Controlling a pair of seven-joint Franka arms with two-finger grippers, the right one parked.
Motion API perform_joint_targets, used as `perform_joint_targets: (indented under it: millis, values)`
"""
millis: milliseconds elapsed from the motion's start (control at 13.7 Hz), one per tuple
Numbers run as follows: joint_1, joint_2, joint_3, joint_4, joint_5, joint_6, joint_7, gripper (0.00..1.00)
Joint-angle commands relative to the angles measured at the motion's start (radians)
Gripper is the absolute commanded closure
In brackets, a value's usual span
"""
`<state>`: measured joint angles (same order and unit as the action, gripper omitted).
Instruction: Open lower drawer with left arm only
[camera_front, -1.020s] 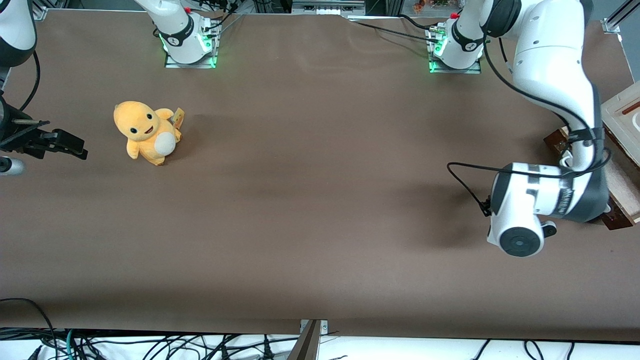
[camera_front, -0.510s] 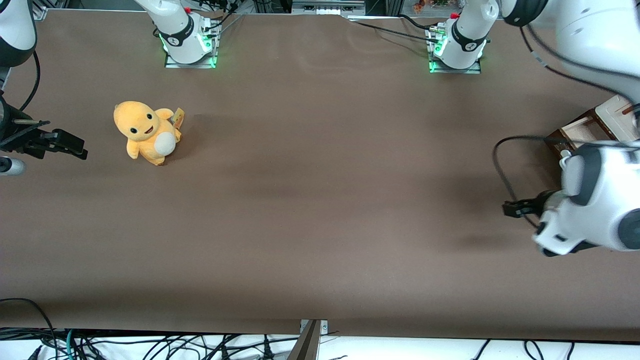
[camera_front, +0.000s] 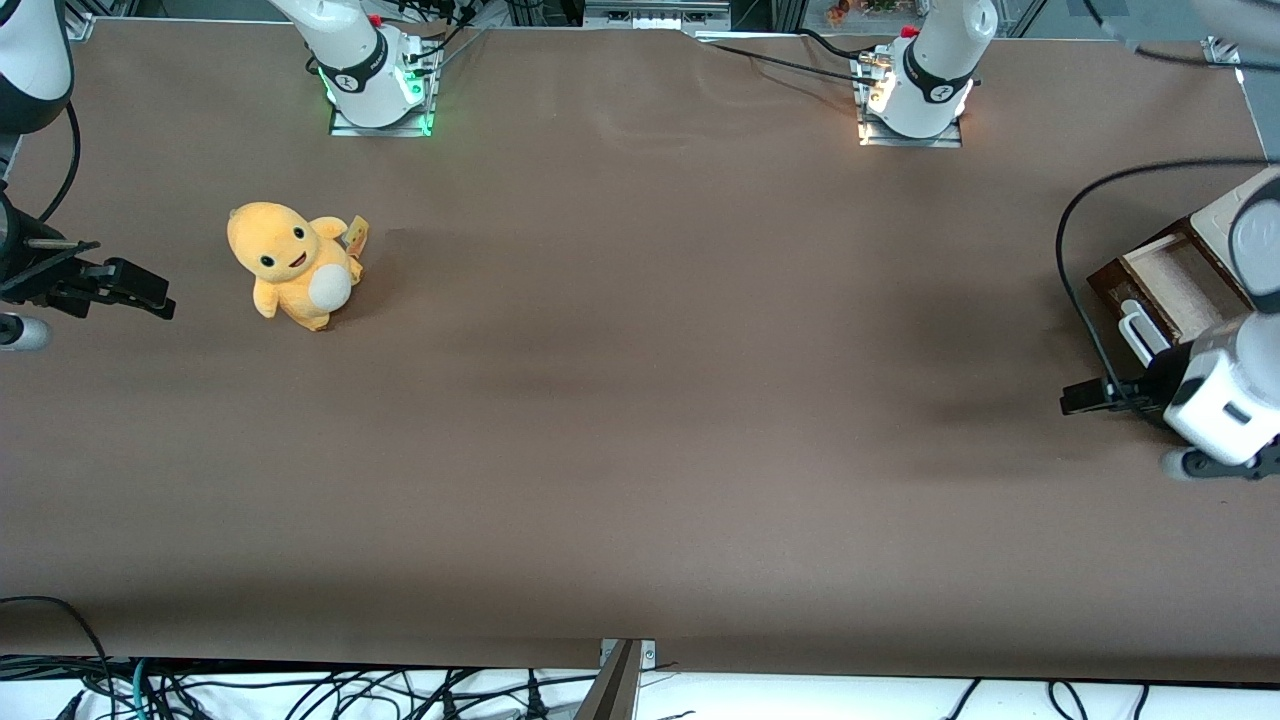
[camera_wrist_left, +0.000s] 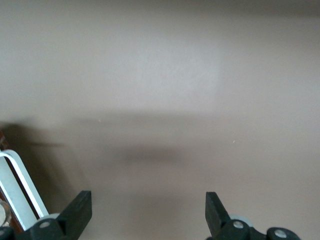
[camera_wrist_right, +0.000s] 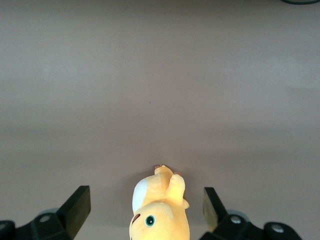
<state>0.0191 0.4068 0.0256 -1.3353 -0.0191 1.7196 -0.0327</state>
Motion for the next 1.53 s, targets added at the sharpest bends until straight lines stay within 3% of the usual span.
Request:
perform_joint_targets:
  millis: [0, 583, 874, 1457]
  values:
    - [-0.001, -0.193, 0.005, -0.235, -0.03, 0.101, 0.033, 0.0]
    - [-0.002, -0.362, -0.05, -0.252, -0.015, -0.035, 0.033, 0.0]
    - [0.002, -0.396, -0.053, -0.281, -0.013, -0.078, 0.187, 0.0]
    - [0.002, -0.396, -0.053, -0.309, 0.034, -0.078, 0.143, 0.0]
